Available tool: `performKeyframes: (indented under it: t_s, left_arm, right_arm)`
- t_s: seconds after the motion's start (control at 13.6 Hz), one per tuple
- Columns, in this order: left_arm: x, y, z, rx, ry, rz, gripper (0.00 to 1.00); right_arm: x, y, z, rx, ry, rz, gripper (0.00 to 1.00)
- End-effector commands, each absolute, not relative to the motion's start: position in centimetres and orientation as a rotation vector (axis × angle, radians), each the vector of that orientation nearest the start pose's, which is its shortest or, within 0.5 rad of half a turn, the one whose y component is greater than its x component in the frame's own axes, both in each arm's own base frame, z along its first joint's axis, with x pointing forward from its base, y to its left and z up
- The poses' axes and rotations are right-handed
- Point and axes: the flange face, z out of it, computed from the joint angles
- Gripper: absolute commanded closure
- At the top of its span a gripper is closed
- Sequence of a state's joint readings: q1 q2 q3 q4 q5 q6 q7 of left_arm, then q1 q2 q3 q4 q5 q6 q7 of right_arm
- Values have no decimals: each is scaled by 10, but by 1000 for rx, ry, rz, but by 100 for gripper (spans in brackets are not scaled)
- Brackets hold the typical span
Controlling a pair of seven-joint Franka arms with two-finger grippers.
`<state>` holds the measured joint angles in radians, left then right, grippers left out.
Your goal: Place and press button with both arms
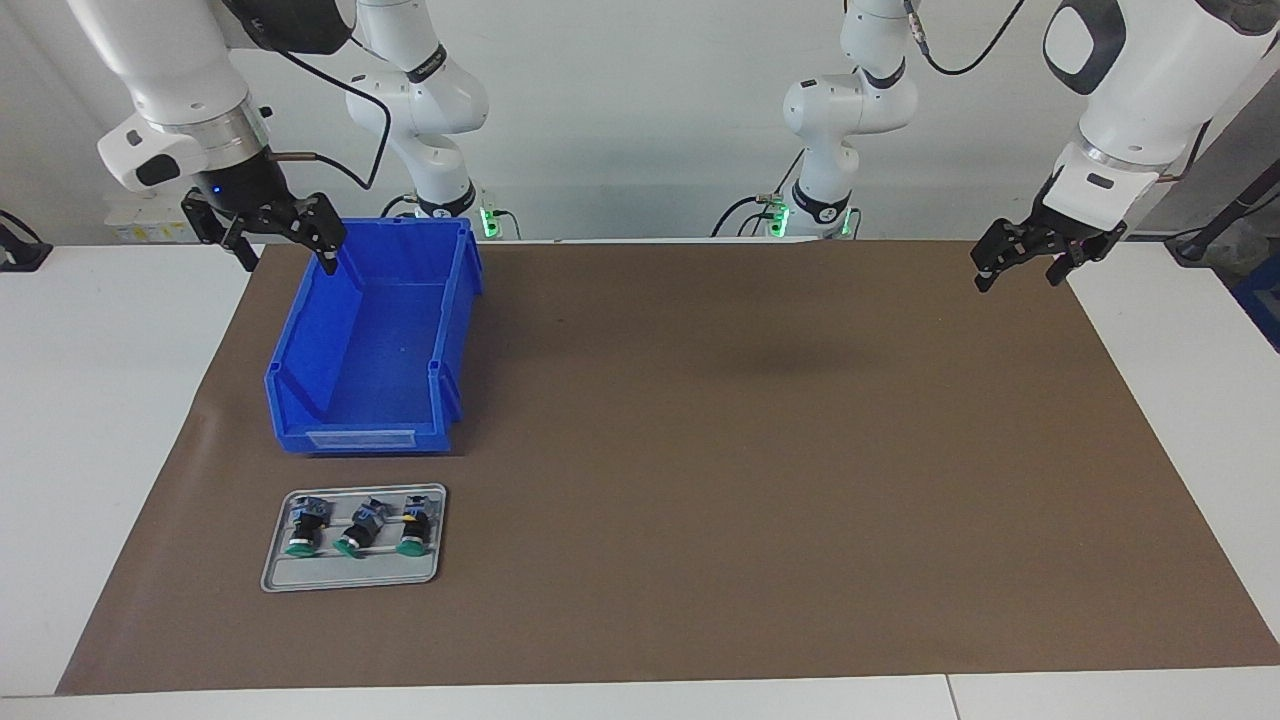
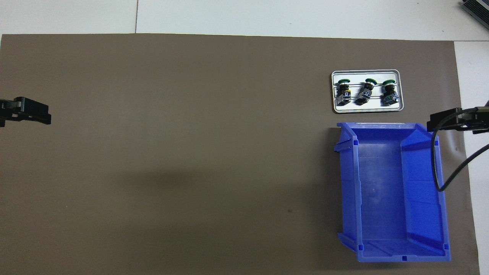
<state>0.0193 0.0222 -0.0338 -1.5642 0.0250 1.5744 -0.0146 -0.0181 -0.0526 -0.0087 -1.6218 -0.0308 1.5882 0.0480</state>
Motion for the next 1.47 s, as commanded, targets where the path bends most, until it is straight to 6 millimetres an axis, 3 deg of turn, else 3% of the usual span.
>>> performKeyframes:
  t_s: [0.0,0.95,1.17,1.39]
  left_arm:
    - [552,-5,617,-3113,-16,16,0]
    - [554,-15,618,-3114,34,-6,0]
    - [554,-19,618,-3129,254,-5,0]
    - [554,-24,619,-3263,268,-24,0]
  right_arm:
    - [534,-19,632,-3191,83,-32,0]
    - [535,-25,632,-3188,106,-51,0]
    - [535,-26,632,-3188,106,-51,0]
    - [537,-27,632,-3188,108,-68,0]
